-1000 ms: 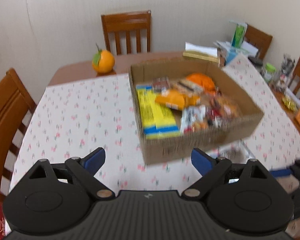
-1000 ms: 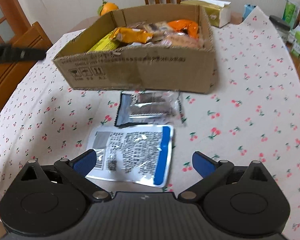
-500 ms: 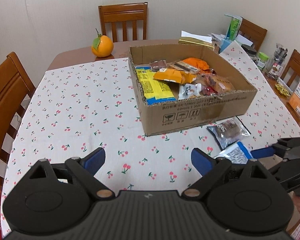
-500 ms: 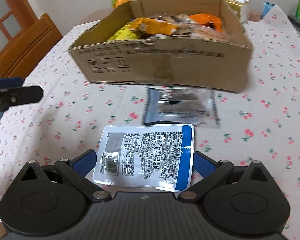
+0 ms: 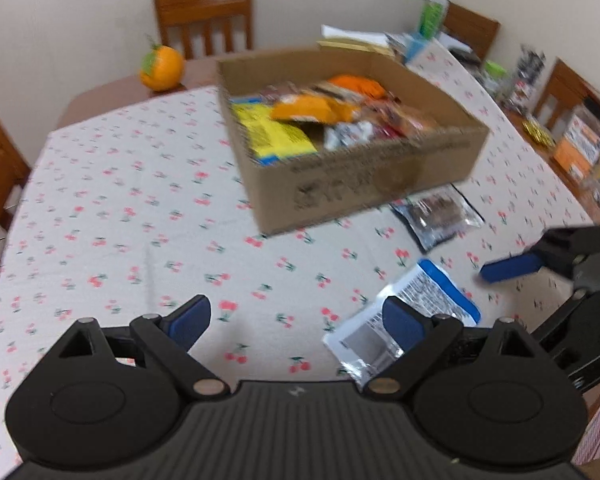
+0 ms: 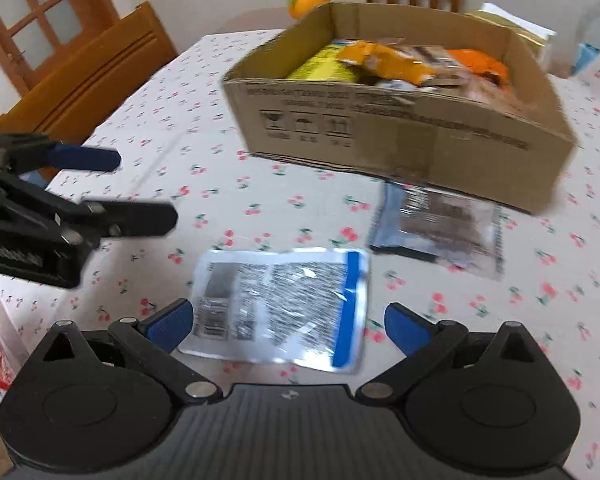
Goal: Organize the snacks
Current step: 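Move both tools back toward the white-blue pouch and dark bag, then grasp the white-blue pouch with the left tool while the right tool grasps the dark bag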
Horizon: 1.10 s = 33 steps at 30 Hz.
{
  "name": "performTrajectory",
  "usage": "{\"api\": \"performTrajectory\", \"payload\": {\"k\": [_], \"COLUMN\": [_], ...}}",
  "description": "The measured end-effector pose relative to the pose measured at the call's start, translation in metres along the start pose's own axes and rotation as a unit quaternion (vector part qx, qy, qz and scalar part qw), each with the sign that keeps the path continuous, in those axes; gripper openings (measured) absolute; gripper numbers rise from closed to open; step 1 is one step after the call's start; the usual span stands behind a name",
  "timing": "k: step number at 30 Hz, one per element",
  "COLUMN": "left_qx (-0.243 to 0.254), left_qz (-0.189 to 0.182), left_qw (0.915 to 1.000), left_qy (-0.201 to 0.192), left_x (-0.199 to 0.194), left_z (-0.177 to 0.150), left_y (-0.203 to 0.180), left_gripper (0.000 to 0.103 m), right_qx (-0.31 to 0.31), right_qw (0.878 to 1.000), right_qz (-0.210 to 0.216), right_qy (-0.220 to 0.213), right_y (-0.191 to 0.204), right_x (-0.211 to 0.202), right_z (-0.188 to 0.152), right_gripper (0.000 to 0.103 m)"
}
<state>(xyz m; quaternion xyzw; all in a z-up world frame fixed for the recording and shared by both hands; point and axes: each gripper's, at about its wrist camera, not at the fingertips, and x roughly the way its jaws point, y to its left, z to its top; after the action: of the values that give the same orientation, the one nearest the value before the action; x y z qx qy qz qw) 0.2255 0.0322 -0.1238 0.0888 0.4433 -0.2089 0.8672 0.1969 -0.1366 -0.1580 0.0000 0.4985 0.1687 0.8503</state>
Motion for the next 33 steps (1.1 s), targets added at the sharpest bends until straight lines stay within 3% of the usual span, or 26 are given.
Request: {"api": "performTrajectory", "payload": {"k": [9,18,22,29,33], "left_qx": [0.067,0.109,0.143,0.17,0.161], "left_qz": [-0.075,-0.132,-0.131,-0.081,-0.096], "left_qw": [0.9935,0.9816,0.9768,0.9789,0.9779], "left_qy": [0.053,0.085,0.091,0.08,0.092], "left_x": [0.051,0.046,0.038,0.05,0.057], "left_z": [0.005,-0.003,-0.01,-0.002,0.002], "left_y": [-0.04,-0.061,-0.076,-0.072,-0.069], "left_gripper": [0.092,0.093,0.093,0.093,0.093], "right_qx": [0.039,0.066,0.067,0.061,0.067], "right_qw": [0.997,0.994,0.994,0.995,0.994], "right_qz": [-0.064,-0.086,-0.088,-0.082,-0.08], "right_qy": [0.005,0.002,-0.002,-0.011,-0.013], "right_y": [-0.03,-0.057,-0.066,-0.073,-0.077], "right_x": [-0.027,-0.044,-0.047,-0.05,-0.049], "right_z": [-0.034,-0.058,-0.06,-0.06,-0.06], "right_gripper": [0.103,0.103,0.103,0.103,0.103]}}
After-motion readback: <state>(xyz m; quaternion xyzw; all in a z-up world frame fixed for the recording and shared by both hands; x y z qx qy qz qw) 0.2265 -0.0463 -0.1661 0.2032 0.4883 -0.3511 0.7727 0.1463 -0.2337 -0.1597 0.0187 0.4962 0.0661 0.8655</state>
